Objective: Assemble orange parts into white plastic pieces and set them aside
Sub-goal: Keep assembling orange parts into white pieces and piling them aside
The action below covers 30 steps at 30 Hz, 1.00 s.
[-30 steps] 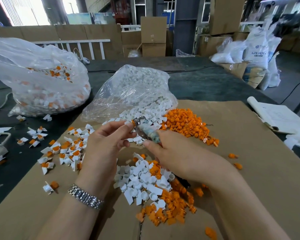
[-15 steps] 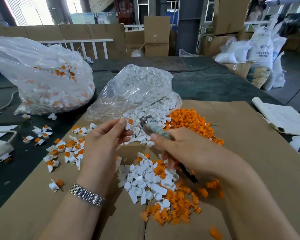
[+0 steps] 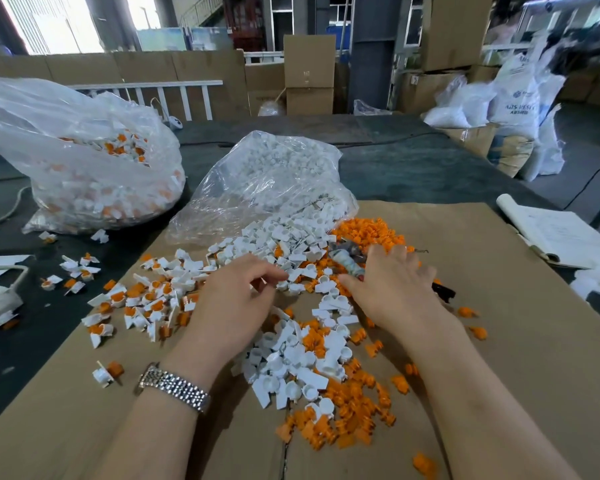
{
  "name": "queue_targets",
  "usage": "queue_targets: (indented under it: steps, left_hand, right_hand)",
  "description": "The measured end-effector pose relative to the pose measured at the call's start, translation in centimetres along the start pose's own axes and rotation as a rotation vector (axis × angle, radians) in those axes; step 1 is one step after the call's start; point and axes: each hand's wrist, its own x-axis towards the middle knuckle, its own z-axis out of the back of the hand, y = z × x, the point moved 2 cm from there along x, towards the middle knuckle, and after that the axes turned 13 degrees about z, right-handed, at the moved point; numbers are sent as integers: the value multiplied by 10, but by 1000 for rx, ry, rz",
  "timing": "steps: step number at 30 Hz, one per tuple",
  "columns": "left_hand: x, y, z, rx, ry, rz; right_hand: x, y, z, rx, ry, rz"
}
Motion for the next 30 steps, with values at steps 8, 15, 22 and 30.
queue_targets:
  steps: [8,15,22,30]
  left_hand:
    - [5,12,1,72,170,-6]
    - [8,8,-8,146,129,-118]
    - [11,10,-12,261,85,-107]
    - [8,9,-6,190,34,-47]
  right_hand:
    - [2,5,-7,-10,-56,80]
    - [-3,43,-5,201,-20,608]
    - [-2,49,-14,148,45,643]
    - [0,30,-4,440,-136,504]
